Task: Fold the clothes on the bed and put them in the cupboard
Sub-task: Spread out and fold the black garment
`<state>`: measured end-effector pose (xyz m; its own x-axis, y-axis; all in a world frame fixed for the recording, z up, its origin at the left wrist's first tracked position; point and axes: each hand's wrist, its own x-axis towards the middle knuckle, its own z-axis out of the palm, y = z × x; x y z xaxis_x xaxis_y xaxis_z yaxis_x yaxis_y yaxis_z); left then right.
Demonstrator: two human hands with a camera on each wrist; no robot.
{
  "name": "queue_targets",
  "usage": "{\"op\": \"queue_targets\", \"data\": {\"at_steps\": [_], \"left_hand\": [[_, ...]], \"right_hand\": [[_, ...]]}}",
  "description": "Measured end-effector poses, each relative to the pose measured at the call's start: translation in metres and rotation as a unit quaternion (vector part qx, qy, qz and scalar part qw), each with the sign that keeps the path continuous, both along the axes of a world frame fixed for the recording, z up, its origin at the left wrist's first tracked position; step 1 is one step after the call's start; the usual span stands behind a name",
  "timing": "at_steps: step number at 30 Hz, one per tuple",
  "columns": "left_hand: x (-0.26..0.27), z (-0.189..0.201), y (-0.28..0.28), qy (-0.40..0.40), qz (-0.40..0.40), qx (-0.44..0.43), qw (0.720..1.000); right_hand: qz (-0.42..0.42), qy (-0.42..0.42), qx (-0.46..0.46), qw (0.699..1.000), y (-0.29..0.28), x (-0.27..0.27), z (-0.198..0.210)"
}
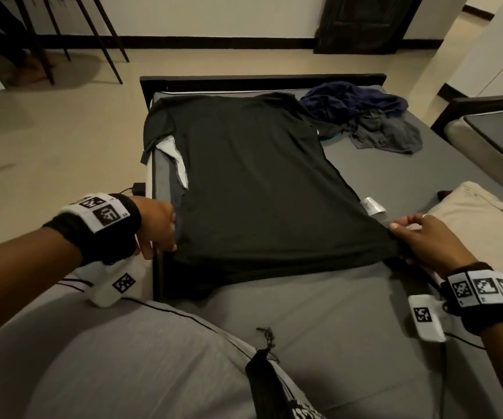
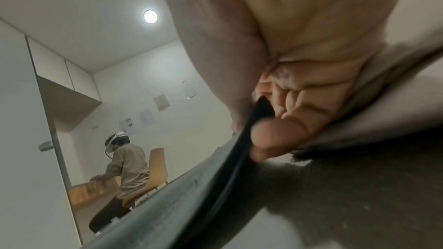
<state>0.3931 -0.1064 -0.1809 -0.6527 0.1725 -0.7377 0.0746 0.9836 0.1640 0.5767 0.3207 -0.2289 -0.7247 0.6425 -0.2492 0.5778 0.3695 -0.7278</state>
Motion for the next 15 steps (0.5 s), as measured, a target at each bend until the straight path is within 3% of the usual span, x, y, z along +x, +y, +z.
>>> {"op": "queue_targets", "data": {"at_steps": [4,7,9,11,13,15], "left_hand": [[-0.001,0.004,0.005,0.142,-0.130,-0.065,0.979],[0.012,0.008,0.016,0.136,-0.229,-0.061,0.962],[0.027,0.006,0.027,0.070,-0.285,-0.049,0.955],[0.041,0.001,0.040,0.029,-0.326,-0.058,0.943],[0.052,-0.006,0.055,0.039,-0.359,-0.074,0.930],[0.059,-0.010,0.069,0.067,-0.389,-0.101,0.913]], "right_hand": [[0.002,0.024,-0.109,0.994,-0.003,0.012,-0.005],[0.071,-0.013,-0.142,0.987,-0.002,0.023,-0.008],[0.135,-0.042,-0.076,0.987,-0.007,0.027,-0.012],[0.180,-0.061,0.050,0.980,-0.011,0.026,-0.019],[0.202,-0.058,0.115,0.971,-0.017,0.021,-0.027],[0.190,-0.041,0.116,0.974,-0.021,0.016,-0.033]]}}
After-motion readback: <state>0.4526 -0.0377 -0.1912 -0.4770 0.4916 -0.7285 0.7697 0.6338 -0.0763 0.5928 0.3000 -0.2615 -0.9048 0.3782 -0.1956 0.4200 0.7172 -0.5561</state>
